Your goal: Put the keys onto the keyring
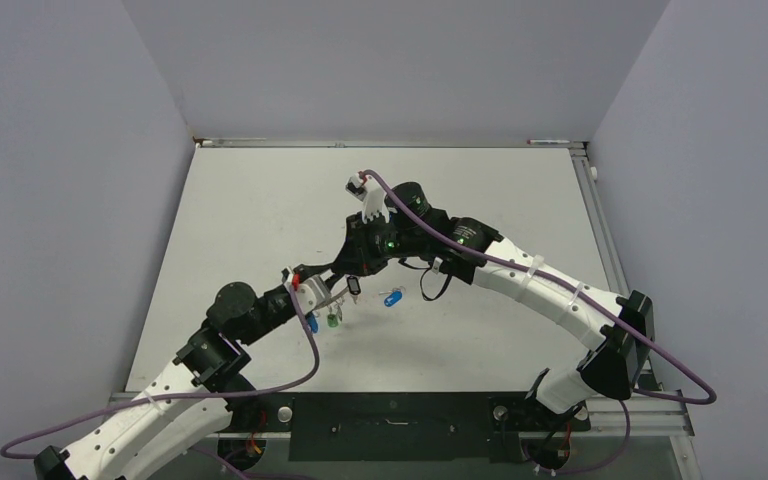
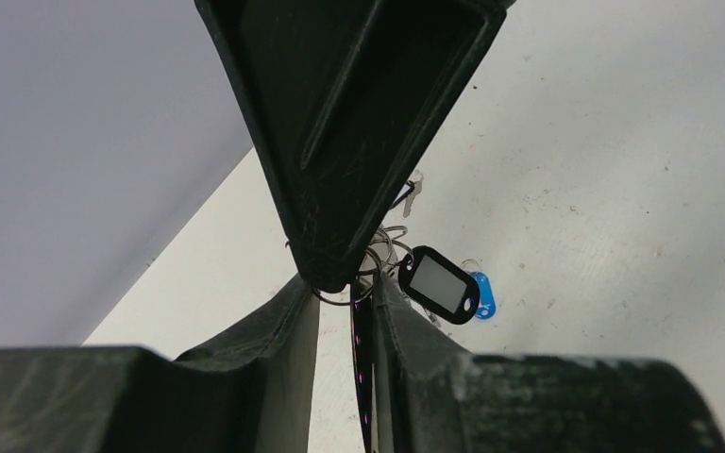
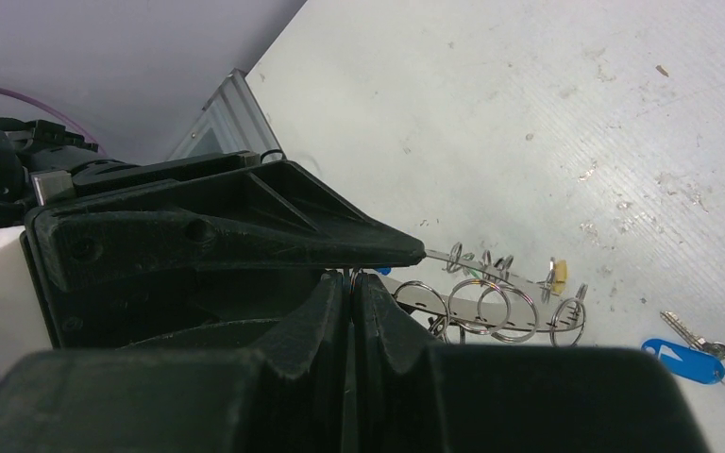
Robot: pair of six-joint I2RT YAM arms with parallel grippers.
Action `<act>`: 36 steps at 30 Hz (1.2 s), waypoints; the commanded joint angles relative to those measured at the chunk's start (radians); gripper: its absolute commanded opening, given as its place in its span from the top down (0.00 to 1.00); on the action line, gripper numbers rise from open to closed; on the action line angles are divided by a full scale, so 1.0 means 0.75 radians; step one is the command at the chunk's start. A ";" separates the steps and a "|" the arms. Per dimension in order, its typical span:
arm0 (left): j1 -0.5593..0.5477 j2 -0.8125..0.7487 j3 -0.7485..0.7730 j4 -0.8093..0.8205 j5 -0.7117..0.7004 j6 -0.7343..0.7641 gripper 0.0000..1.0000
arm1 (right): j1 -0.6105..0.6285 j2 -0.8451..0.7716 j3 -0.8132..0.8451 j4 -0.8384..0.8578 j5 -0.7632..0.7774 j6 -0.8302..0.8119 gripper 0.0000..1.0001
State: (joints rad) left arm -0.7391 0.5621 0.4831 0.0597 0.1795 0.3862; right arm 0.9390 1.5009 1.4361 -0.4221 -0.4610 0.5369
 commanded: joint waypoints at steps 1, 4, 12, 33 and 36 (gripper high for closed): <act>-0.015 -0.013 0.004 0.033 -0.007 0.023 0.84 | 0.019 -0.050 0.038 0.075 -0.003 0.024 0.95; -0.018 -0.015 0.002 0.029 -0.003 0.019 0.85 | 0.018 -0.052 0.044 0.063 0.004 0.020 0.95; -0.042 -0.018 0.002 0.012 -0.009 0.036 0.79 | 0.019 -0.045 0.055 0.056 0.009 0.019 0.95; -0.068 -0.062 -0.012 0.045 -0.016 -0.019 0.96 | 0.036 0.011 0.069 0.067 -0.003 0.033 0.95; -0.063 -0.077 -0.012 0.050 0.019 -0.053 1.00 | 0.034 0.031 0.078 0.072 -0.009 0.042 0.95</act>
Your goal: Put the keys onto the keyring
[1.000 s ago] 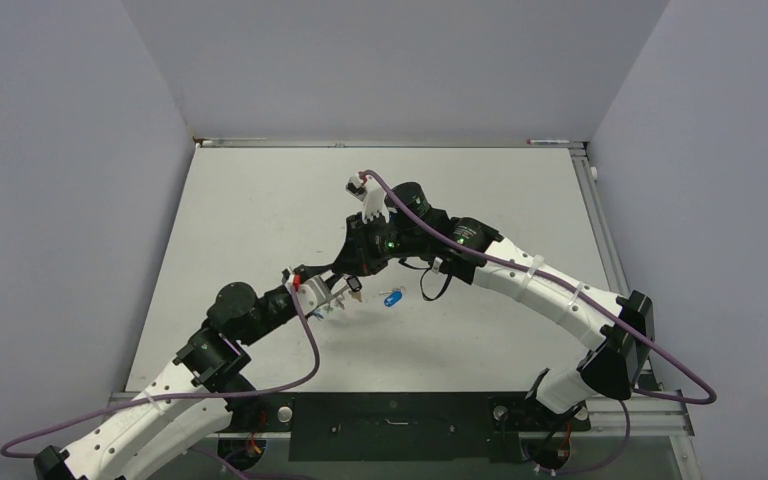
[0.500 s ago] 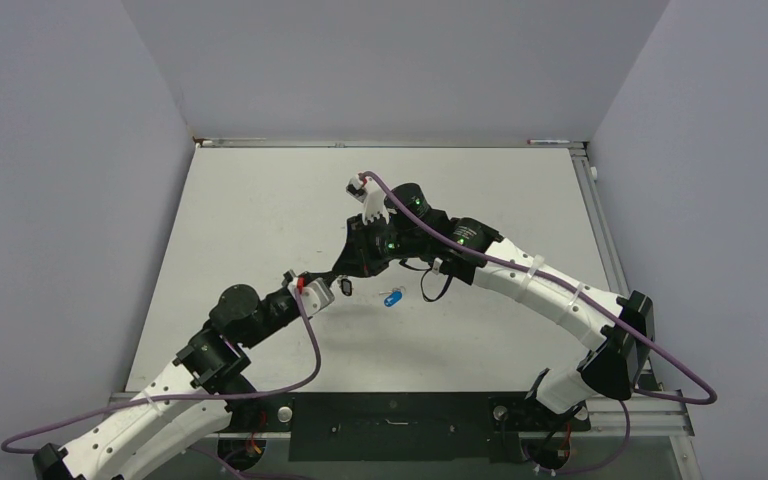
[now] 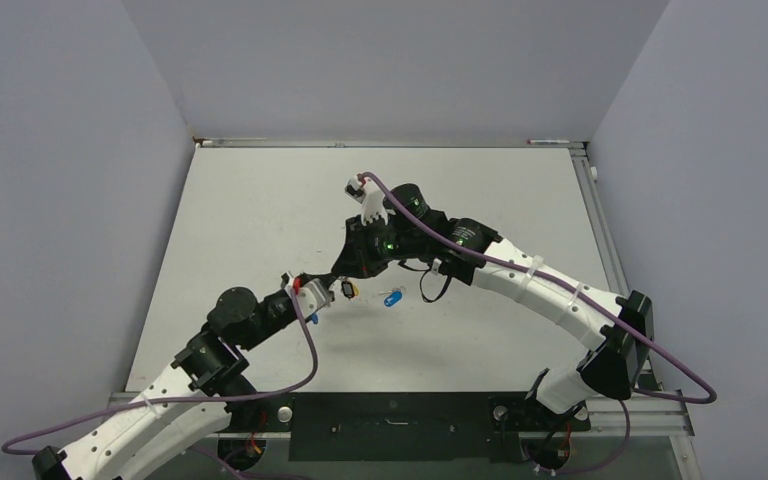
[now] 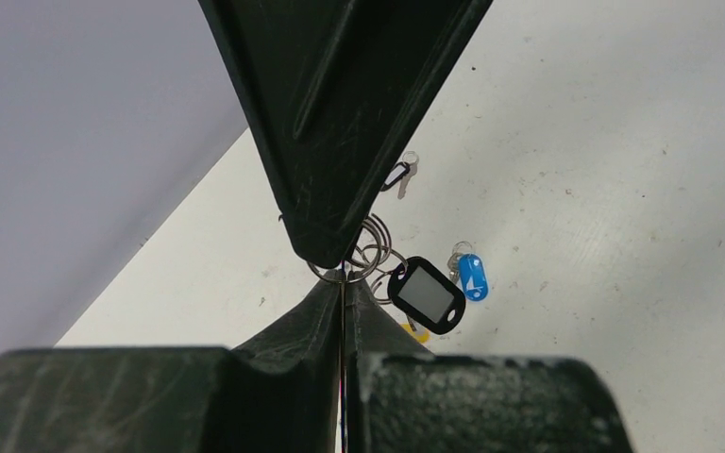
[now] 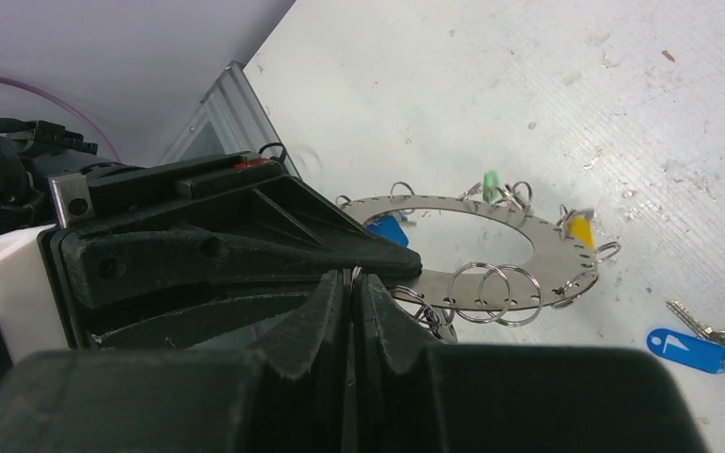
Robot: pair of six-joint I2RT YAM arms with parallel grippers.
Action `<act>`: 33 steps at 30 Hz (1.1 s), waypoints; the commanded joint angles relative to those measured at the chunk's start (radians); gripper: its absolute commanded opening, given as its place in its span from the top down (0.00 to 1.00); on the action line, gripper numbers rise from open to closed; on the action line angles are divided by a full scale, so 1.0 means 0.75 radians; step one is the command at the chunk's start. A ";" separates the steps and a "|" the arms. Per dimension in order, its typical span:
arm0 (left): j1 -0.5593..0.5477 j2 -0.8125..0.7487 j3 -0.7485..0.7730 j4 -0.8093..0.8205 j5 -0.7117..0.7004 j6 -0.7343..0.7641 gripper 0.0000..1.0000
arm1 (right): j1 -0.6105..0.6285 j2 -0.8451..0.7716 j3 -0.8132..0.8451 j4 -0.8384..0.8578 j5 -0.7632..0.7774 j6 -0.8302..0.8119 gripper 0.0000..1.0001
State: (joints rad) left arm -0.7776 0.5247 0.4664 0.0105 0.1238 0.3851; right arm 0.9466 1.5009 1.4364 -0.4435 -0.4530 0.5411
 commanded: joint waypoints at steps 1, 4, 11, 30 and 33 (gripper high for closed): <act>-0.006 -0.031 0.012 0.117 0.114 -0.070 1.00 | 0.023 0.039 0.079 0.105 -0.026 0.038 0.94; 0.032 -0.034 0.023 0.122 0.183 -0.152 1.00 | 0.021 0.046 0.087 0.133 -0.037 0.032 0.76; 0.222 -0.035 0.002 0.319 0.362 -0.461 1.00 | -0.005 -0.007 0.103 0.188 0.014 -0.010 0.50; 0.333 -0.019 -0.067 0.589 0.455 -0.762 1.00 | -0.003 -0.386 -0.272 0.548 0.124 -0.021 0.56; 0.335 -0.020 -0.071 0.592 0.447 -0.763 1.00 | 0.003 -0.371 -0.310 0.598 0.116 0.042 0.57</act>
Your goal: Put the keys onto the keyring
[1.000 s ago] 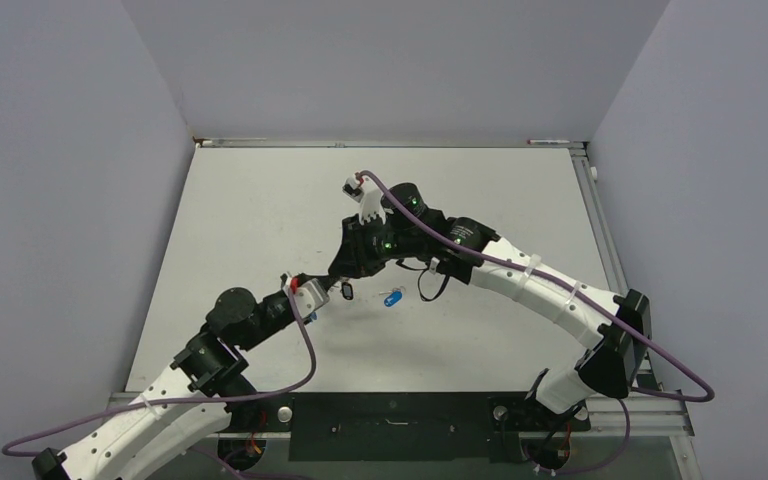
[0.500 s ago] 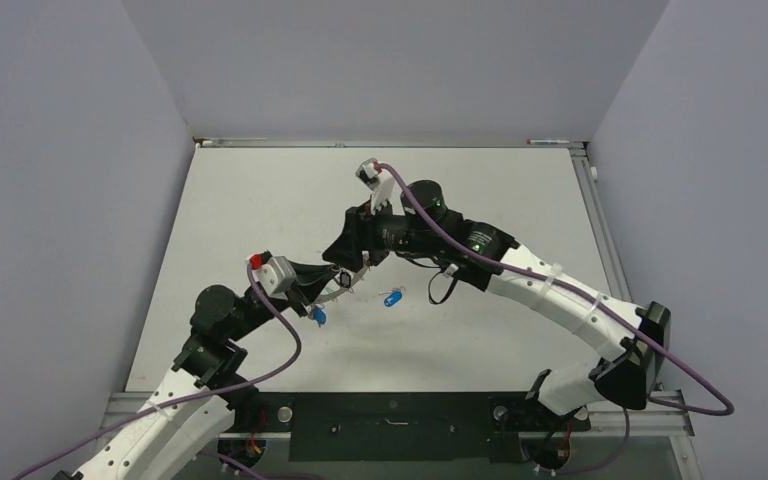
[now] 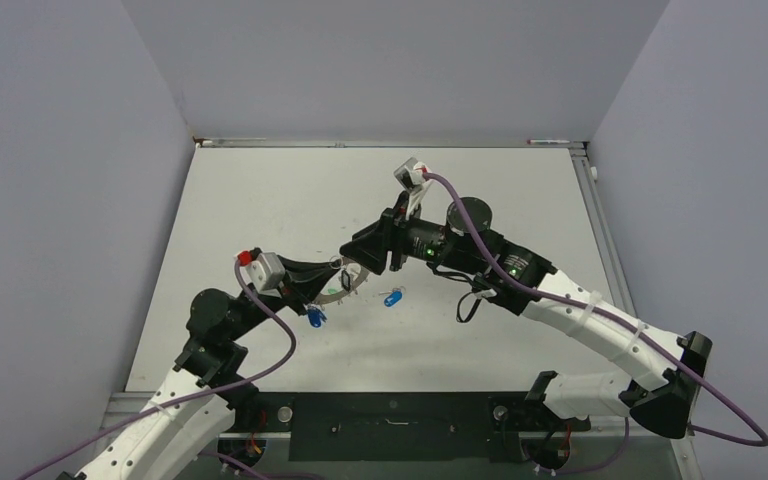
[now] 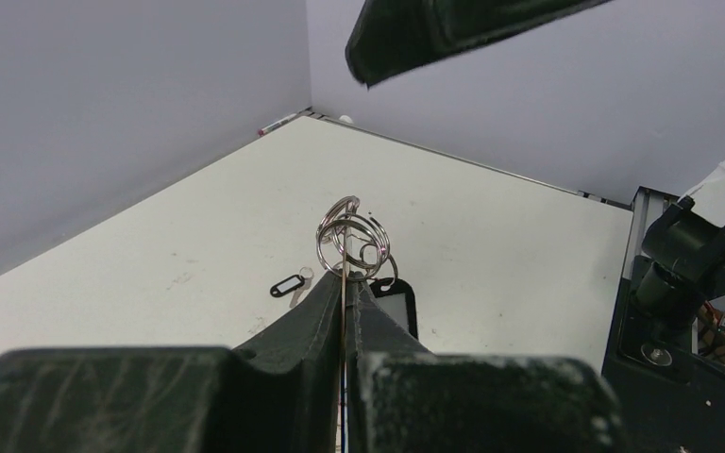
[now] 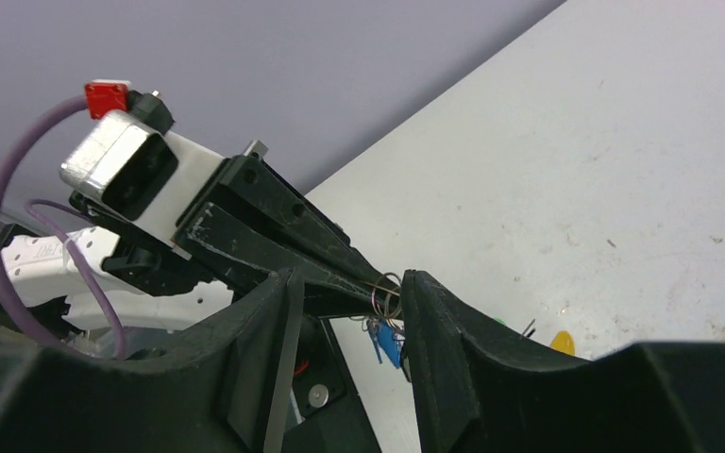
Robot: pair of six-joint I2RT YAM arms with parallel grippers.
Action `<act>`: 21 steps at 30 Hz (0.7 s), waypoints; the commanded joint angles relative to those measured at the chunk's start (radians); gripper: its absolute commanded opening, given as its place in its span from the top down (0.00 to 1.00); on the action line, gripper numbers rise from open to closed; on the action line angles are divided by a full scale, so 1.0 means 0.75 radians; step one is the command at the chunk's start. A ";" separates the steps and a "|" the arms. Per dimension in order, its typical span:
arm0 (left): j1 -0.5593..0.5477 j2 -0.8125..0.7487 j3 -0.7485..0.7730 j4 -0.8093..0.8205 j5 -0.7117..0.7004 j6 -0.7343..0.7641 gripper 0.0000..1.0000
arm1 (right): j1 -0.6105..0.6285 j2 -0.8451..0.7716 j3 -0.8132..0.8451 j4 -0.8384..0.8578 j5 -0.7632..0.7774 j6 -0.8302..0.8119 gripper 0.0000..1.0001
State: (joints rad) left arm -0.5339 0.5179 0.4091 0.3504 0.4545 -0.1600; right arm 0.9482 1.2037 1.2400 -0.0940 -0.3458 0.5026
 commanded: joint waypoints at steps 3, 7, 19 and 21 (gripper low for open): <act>0.010 -0.011 0.003 0.139 -0.002 -0.034 1.00 | 0.008 0.036 -0.072 0.184 -0.036 0.130 0.59; 0.010 -0.015 0.001 0.137 -0.010 -0.034 1.00 | 0.012 0.048 -0.081 0.190 -0.039 0.150 0.61; 0.010 -0.011 -0.006 0.165 -0.043 -0.095 1.00 | 0.054 0.040 -0.087 0.019 0.015 -0.015 0.51; 0.010 -0.007 -0.006 0.171 -0.074 -0.139 1.00 | 0.051 0.020 -0.087 -0.036 0.059 -0.052 0.49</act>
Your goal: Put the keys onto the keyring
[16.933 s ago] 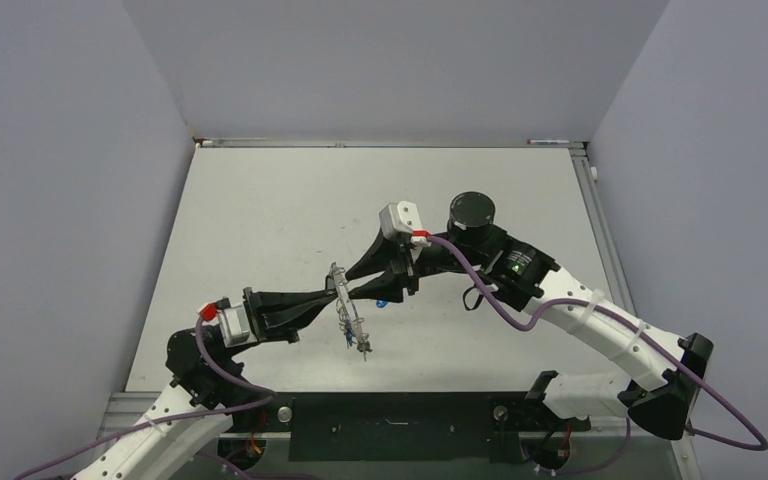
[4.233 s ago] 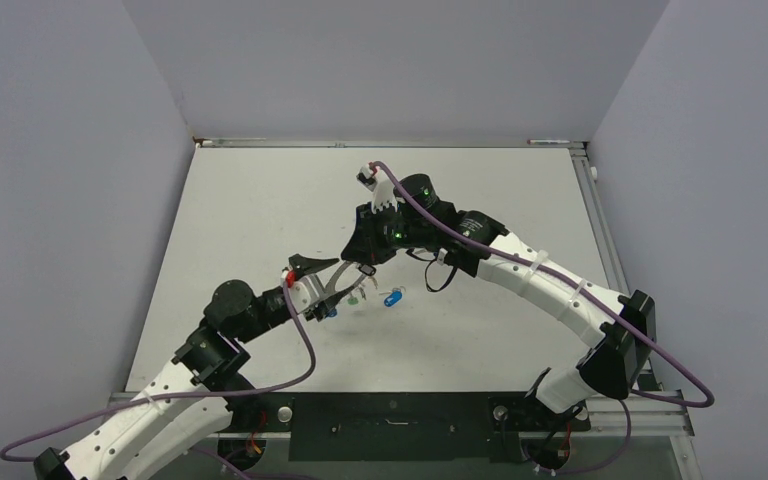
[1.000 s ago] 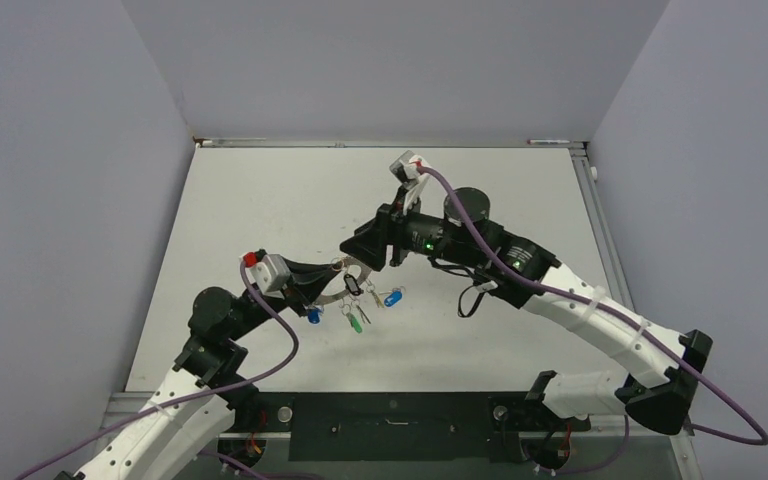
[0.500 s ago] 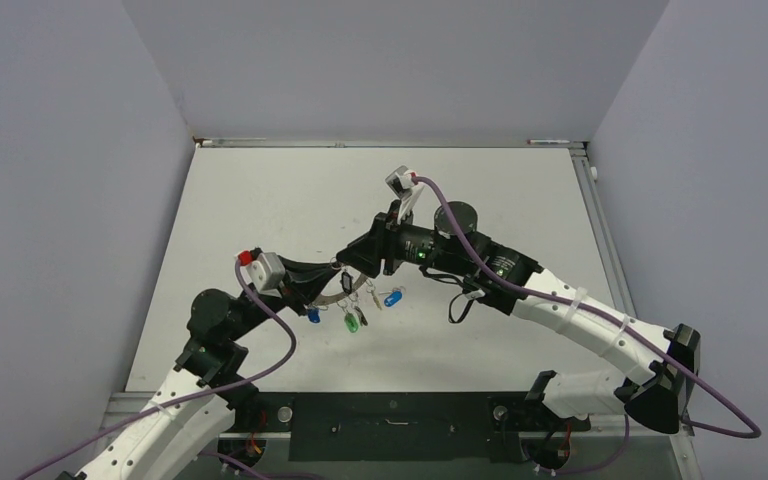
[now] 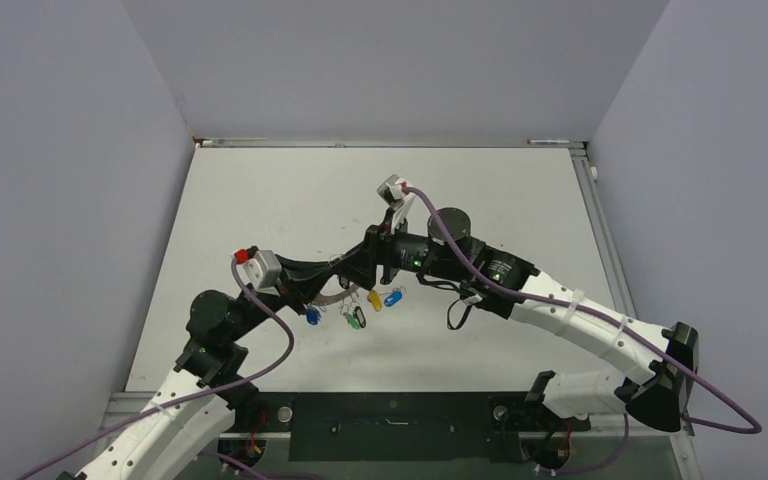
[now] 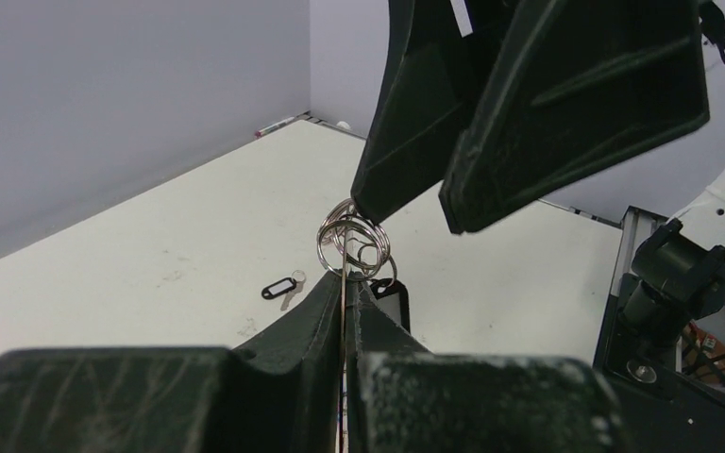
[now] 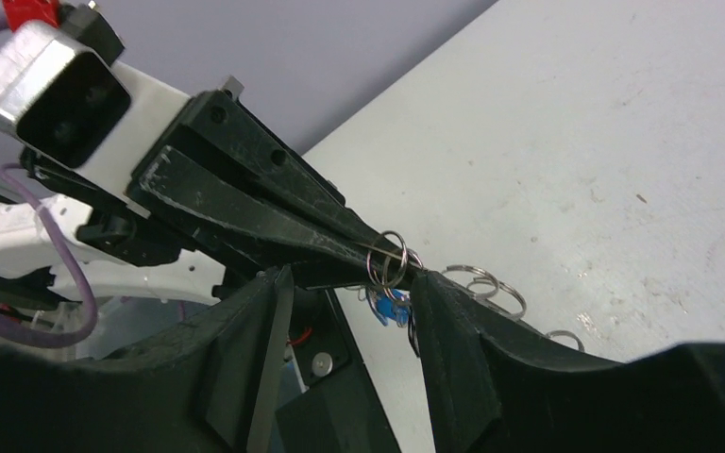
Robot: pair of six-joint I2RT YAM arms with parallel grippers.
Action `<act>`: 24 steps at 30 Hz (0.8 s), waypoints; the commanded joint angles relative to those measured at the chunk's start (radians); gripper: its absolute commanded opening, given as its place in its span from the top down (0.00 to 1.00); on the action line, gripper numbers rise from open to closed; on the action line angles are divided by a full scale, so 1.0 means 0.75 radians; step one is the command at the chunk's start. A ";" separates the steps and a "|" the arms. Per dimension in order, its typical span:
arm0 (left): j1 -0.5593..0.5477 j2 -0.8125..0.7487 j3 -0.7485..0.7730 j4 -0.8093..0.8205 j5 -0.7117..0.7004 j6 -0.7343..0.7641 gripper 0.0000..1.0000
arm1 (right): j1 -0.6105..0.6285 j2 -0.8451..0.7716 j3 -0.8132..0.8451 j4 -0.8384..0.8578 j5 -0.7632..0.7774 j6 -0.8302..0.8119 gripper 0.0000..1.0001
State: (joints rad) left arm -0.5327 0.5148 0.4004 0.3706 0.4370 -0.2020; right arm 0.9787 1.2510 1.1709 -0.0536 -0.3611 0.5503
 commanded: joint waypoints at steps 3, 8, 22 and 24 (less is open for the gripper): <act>0.009 0.006 0.003 0.162 -0.121 -0.177 1.00 | 0.014 -0.083 -0.015 -0.100 0.104 -0.156 0.48; 0.009 0.016 -0.010 0.194 -0.259 -0.311 1.00 | 0.020 -0.163 -0.089 -0.067 0.170 -0.186 0.48; 0.009 0.009 0.016 0.120 -0.531 -0.512 1.00 | 0.023 -0.238 -0.226 0.057 0.257 -0.231 0.49; 0.007 0.003 0.014 0.118 -0.599 -0.543 1.00 | 0.026 -0.228 -0.245 0.079 0.251 -0.242 0.50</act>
State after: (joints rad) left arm -0.5327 0.5331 0.3817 0.4080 0.1139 -0.5297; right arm 0.9901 1.0992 1.0115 -0.0917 -0.1963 0.3977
